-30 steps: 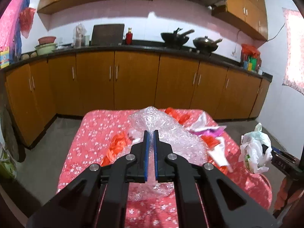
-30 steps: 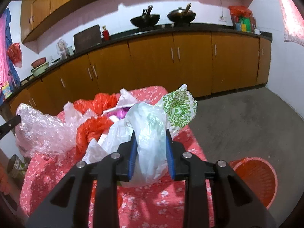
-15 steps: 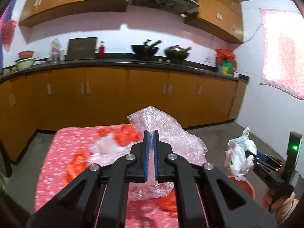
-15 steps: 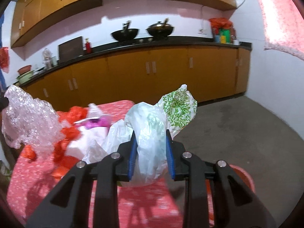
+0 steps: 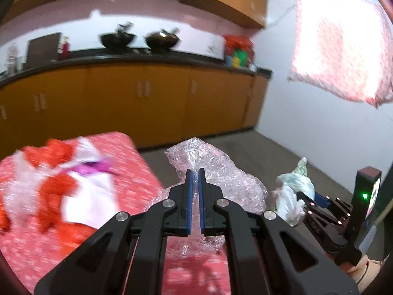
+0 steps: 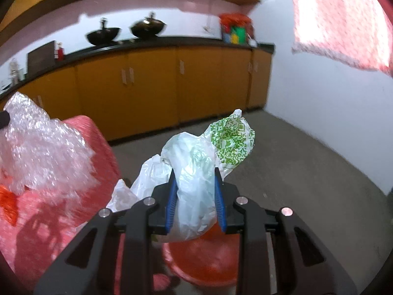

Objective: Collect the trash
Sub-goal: 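Carry both bags to the orange basket and open both tools to drop them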

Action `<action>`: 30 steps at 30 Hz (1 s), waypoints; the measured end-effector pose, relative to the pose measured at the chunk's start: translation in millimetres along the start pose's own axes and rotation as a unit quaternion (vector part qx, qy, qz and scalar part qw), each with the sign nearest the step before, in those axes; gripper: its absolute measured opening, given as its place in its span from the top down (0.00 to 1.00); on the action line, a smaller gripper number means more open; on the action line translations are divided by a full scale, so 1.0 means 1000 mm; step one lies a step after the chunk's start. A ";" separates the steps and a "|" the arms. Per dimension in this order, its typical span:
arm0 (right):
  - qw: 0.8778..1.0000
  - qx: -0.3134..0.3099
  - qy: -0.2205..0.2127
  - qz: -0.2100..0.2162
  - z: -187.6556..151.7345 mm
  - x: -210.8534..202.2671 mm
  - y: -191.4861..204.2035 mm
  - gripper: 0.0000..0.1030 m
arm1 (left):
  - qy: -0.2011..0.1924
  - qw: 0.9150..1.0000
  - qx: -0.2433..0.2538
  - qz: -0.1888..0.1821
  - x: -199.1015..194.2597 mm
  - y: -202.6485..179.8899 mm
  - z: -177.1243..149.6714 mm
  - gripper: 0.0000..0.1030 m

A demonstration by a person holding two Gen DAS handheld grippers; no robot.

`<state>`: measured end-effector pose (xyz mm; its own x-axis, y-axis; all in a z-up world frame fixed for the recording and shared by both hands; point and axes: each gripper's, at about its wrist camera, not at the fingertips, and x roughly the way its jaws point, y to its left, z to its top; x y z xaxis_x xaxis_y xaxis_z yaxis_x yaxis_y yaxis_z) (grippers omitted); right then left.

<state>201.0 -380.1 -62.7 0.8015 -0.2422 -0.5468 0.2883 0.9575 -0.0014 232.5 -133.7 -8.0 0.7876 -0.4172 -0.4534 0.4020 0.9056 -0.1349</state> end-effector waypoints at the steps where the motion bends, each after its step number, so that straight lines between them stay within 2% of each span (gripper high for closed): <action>1: 1.000 0.010 0.013 -0.006 -0.006 0.008 -0.014 0.73 | 0.011 1.000 0.006 -0.006 0.011 -0.012 -0.004 0.96; 4: 0.999 0.025 0.036 -0.022 -0.021 0.027 -0.041 0.73 | 0.040 0.999 0.025 -0.013 0.039 -0.039 -0.019 0.96; 12: 0.997 0.025 0.068 -0.032 -0.047 0.068 -0.071 0.73 | 0.098 0.993 0.059 -0.015 0.105 -0.094 -0.048 0.96; 19: 0.995 0.037 0.084 -0.030 -0.054 0.098 -0.094 0.72 | 0.134 0.988 0.077 -0.012 0.139 -0.114 -0.064 0.96; 26: 0.995 0.025 0.095 -0.022 -0.063 0.110 -0.097 0.71 | 0.156 0.984 0.085 -0.018 0.162 -0.130 -0.073 0.96; 29: 0.995 0.021 0.098 -0.014 -0.062 0.116 -0.094 0.67 | 0.157 0.983 0.088 -0.020 0.164 -0.131 -0.072 0.87; 30: 0.995 0.019 0.099 -0.015 -0.059 0.120 -0.092 0.66 | 0.156 0.984 0.088 -0.020 0.163 -0.131 -0.072 0.80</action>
<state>239.5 -487.4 -177.8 0.6742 -0.2315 -0.7013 0.3338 0.9426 0.0097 274.9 -314.5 -127.6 0.5983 -0.3839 -0.7033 0.5261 0.8503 -0.0166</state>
